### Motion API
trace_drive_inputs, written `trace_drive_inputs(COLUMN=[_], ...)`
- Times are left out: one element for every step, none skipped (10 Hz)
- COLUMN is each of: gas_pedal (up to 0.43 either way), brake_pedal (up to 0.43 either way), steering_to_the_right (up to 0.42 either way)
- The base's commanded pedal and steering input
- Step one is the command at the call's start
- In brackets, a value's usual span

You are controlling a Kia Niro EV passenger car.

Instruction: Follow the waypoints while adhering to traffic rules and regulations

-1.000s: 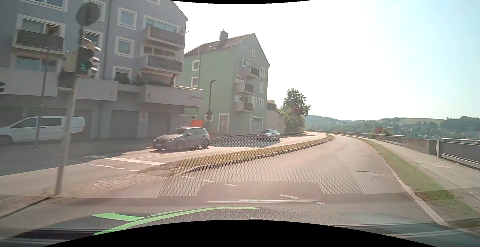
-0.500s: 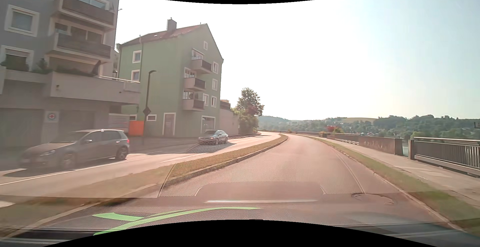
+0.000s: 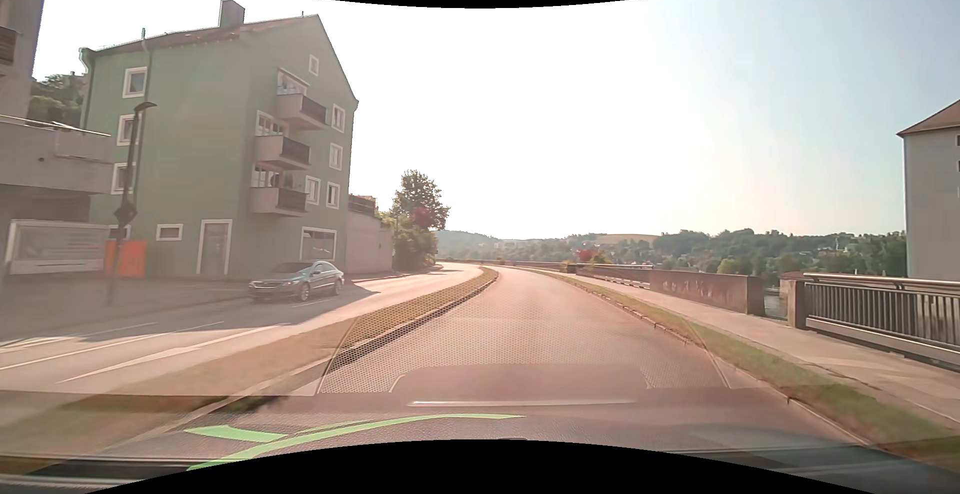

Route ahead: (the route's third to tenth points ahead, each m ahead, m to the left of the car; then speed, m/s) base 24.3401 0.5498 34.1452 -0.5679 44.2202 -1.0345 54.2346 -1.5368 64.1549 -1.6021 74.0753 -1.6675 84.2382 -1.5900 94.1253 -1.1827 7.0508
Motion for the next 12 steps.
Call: trace_drive_inputs(gas_pedal=[0.287,0.299,0.311,0.311,0.311,0.311,0.311,0.311,0.311,0.299,0.26,0.079], brake_pedal=[0.0,0.0,0.0,0.0,0.0,0.0,0.0,0.0,0.0,0.0,0.0,0.0], steering_to_the_right=[0.173,0.155,0.12,0.083,0.063,0.039,0.019,0.009,0.004,-0.001,-0.004,-0.004])
